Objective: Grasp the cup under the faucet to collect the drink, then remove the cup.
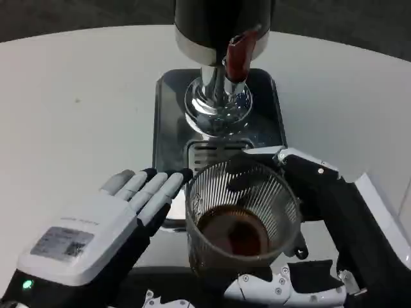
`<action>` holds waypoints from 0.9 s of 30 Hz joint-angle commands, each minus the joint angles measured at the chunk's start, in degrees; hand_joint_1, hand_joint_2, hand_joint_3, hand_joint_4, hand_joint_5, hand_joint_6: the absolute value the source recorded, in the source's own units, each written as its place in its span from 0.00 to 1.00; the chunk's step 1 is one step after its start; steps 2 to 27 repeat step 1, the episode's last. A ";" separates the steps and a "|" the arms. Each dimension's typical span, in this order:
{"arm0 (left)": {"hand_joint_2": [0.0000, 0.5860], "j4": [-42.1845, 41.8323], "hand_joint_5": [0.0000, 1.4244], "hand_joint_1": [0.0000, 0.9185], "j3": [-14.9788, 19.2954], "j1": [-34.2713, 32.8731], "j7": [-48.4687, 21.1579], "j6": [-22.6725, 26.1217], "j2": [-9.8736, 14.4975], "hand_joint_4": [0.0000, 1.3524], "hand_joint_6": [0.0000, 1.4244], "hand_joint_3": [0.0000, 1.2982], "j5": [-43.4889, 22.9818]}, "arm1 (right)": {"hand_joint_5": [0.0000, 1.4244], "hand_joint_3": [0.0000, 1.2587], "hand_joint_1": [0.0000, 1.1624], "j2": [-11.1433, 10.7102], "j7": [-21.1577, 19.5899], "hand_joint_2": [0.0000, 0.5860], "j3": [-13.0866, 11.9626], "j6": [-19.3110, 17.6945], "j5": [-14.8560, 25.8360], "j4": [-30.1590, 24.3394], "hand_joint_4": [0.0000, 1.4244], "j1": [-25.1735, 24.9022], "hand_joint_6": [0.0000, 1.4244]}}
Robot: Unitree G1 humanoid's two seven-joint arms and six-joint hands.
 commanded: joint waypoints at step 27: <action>0.01 -0.78 0.00 0.00 -0.47 1.00 -0.63 0.44 -0.43 0.00 0.00 0.00 -0.12 | 0.72 0.63 0.93 0.80 -0.64 0.14 0.01 0.15 1.22 -2.04 0.69 0.60 0.97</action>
